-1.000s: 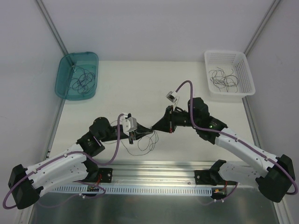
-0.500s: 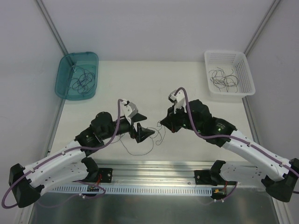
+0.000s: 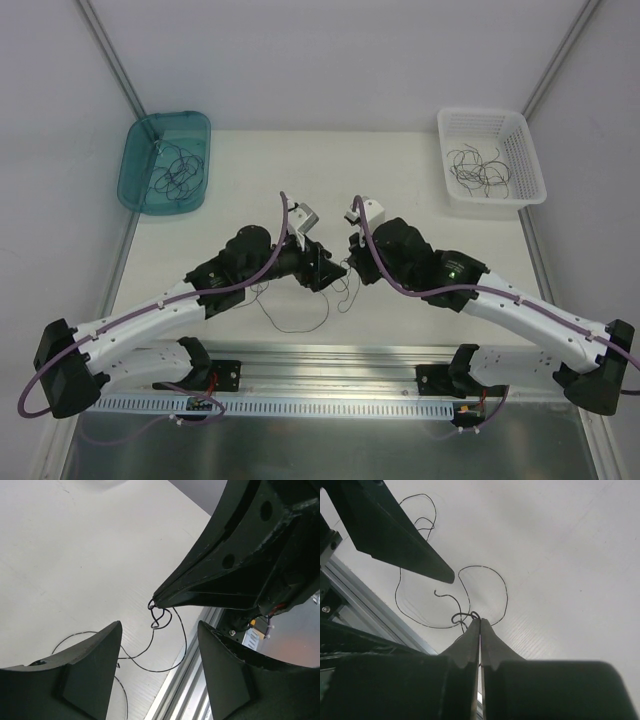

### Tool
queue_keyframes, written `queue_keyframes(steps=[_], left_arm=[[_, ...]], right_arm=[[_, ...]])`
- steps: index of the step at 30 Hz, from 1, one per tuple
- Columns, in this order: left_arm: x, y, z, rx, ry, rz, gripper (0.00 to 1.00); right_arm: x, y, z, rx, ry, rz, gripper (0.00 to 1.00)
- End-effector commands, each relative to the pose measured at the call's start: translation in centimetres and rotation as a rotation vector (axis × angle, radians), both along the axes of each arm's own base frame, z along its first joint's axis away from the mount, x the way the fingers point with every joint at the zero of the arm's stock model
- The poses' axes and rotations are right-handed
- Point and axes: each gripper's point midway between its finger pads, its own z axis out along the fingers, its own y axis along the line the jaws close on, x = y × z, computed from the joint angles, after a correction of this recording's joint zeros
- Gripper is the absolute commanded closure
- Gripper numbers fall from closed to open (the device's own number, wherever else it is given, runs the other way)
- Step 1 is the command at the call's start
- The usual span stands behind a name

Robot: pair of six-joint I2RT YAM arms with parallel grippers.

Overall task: Untangle the cables
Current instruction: Untie the cable.

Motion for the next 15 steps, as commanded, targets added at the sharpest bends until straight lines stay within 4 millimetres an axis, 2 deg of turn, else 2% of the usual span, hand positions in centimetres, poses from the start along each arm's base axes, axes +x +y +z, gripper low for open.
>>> queue_keyframes(steps=[1,8,13,15], left_arm=[[0.4,-0.8,2.0,-0.035,-0.012,0.014,0.39],[0.9,-1.6,1.2,-0.009,-0.01,0.014,0.55],[1.0,-2.1,1.2,-0.004,-0.013,0.006,0.61],[1.0,-2.2,1.1,0.001,-0.014,0.002,0.7]], right_arm=[[0.6,0.3,2.5,0.042,-0.041,-0.025,0.99],[0.2,0.9,2.7,0.059,-0.038,-0.005,0.99],[0.0,1.2,2.6,0.059,-0.036,0.005,0.99],[-0.1,1.4,2.6,0.059,-0.036,0.008,0.99]])
